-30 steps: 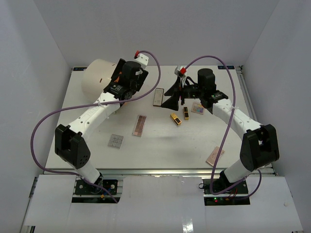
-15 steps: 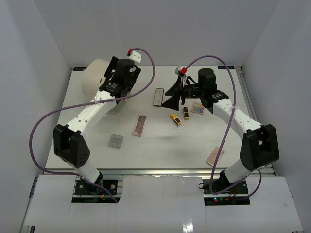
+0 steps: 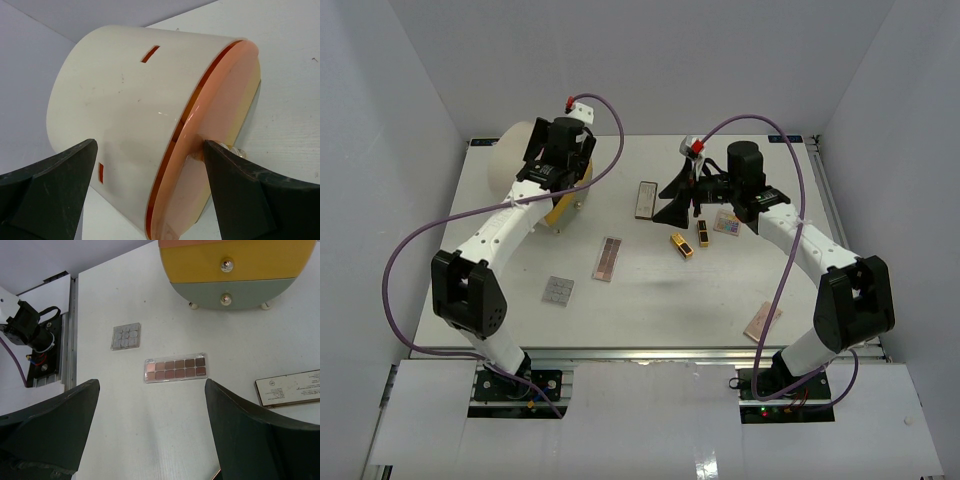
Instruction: Organize the makeup
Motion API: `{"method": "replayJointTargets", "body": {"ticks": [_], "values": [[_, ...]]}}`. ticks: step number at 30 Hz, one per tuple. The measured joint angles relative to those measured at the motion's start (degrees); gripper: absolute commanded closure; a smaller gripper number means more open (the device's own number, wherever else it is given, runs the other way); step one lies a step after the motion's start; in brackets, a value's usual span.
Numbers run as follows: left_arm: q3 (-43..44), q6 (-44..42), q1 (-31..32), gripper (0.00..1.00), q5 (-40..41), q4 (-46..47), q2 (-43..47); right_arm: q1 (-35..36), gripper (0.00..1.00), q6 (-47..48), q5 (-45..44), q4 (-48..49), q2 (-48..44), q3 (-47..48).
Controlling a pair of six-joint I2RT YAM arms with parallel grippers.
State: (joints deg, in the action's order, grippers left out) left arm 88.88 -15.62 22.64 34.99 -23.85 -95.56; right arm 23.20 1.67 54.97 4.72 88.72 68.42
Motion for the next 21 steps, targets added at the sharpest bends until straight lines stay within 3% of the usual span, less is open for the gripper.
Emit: {"method": "replayJointTargets", "body": {"ticks": [14,18,21], "values": [[1.7,5.1,-3.3,0.02,-5.5,-3.2,0.0,0.5,0.07,1.5,0.7,-3.2,3.9,1.6],[1.7,9.0,-3.8,0.02,-12.8,-5.0,2.2,2.8,0.07,4.6,-0.2,-7.7,8.6,8.9],[0.8,13.0,-3.8,0.02,-19.2,-5.2,6.8,6.4,0.06,6.1,-3.5,-13.2,15.9,19.7]]}}
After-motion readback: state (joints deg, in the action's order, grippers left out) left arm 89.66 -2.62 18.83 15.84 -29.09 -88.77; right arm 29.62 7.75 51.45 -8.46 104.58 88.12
